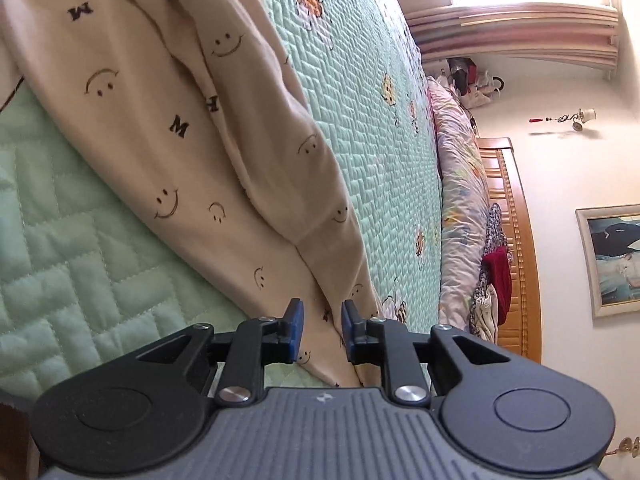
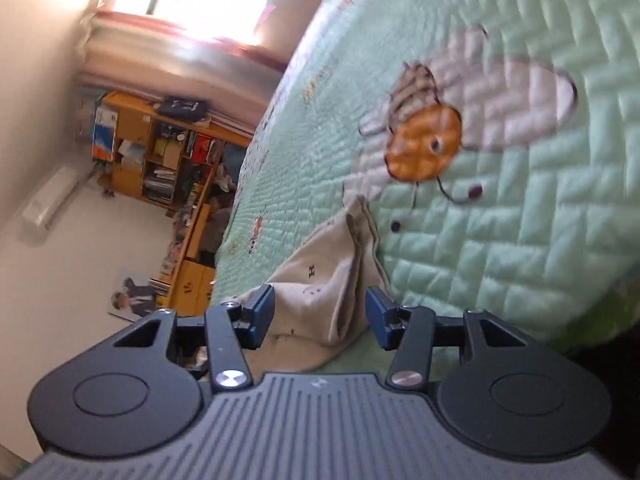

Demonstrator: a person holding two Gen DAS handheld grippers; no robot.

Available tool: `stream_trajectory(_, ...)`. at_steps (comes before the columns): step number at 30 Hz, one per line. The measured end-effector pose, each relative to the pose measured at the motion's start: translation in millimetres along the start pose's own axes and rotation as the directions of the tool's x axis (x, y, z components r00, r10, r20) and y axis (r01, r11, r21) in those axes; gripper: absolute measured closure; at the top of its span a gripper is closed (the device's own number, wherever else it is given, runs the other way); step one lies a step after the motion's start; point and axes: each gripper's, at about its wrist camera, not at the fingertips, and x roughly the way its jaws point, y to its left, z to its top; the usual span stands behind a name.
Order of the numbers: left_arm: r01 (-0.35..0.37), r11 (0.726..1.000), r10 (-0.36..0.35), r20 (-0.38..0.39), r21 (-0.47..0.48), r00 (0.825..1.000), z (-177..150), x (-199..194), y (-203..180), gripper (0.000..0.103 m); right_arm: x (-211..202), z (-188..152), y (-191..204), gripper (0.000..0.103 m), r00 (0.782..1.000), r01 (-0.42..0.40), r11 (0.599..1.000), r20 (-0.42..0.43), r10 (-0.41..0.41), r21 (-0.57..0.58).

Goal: Fold clothes

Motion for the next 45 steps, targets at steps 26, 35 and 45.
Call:
stream_trajectory(26,-0.019,1.000,0.020,-0.027,0.013,0.999,-1,-7,7,0.070,20,9,38,0.095,0.973,0.185,0.896,-0.054,-0.225,-0.403)
stream_trajectory(35,0.022,0.996,-0.006,0.197,-0.083,0.980,17,-64,36,0.057,11,12,-1,0.098,0.988,0.130,0.976,-0.056,-0.142,-0.174)
stream_trajectory(45,0.026,0.985,0.066,0.502,-0.173,0.863,47,-108,55,0.050,0,12,1,0.087,0.993,0.114,0.991,-0.030,-0.116,-0.065)
